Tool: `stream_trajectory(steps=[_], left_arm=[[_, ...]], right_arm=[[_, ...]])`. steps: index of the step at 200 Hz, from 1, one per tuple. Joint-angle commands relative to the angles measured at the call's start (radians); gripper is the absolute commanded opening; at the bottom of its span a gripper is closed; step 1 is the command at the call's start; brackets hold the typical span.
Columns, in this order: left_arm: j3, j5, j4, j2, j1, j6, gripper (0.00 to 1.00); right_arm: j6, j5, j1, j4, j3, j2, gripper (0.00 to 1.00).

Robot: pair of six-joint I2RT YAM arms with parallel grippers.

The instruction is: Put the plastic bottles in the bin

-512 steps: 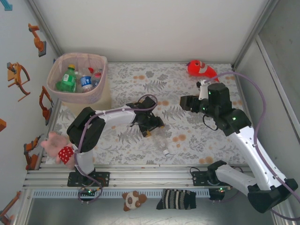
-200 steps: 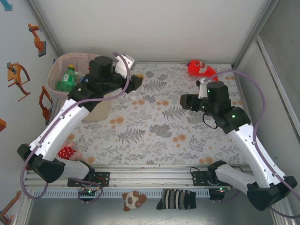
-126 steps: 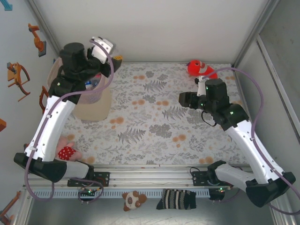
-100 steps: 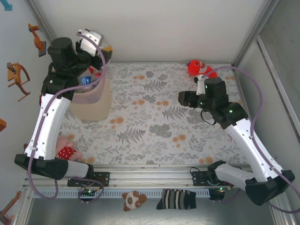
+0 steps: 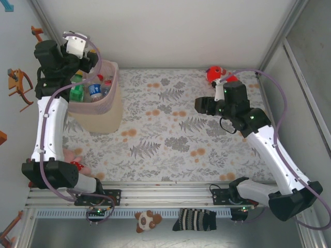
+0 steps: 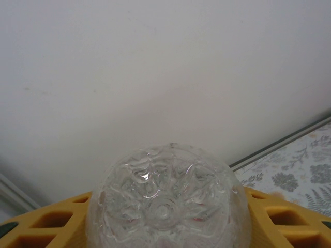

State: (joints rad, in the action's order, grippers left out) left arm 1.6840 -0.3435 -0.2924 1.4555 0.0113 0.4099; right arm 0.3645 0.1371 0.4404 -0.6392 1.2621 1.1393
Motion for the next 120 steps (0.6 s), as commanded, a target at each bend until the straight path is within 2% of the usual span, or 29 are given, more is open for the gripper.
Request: stream_trajectory(steps=[1, 20, 54, 83, 120], left_arm=[[-0.008, -0.065, 0.053, 0.022, 0.03, 0.066, 0.44], [-0.012, -0.075, 0.028, 0.046, 0.036, 0.101, 0.44], [-0.037, -0.031, 0.012, 0.091, 0.046, 0.166, 0.46], [-0.023, -0.029, -0.049, 0.141, 0.061, 0.225, 0.51], [-0.066, -0.036, -0.029, 0.154, 0.081, 0.246, 0.55]], right_arm=[[-0.024, 0.006, 0.0, 0.021, 0.044, 0.012, 0.68], [-0.023, 0.005, 0.0, 0.024, 0.049, 0.023, 0.68], [-0.024, 0.005, 0.0, 0.036, 0.053, 0.036, 0.69], [-0.024, 0.012, 0.001, 0.037, 0.056, 0.046, 0.68], [-0.023, 0.014, 0.0, 0.038, 0.054, 0.048, 0.68]])
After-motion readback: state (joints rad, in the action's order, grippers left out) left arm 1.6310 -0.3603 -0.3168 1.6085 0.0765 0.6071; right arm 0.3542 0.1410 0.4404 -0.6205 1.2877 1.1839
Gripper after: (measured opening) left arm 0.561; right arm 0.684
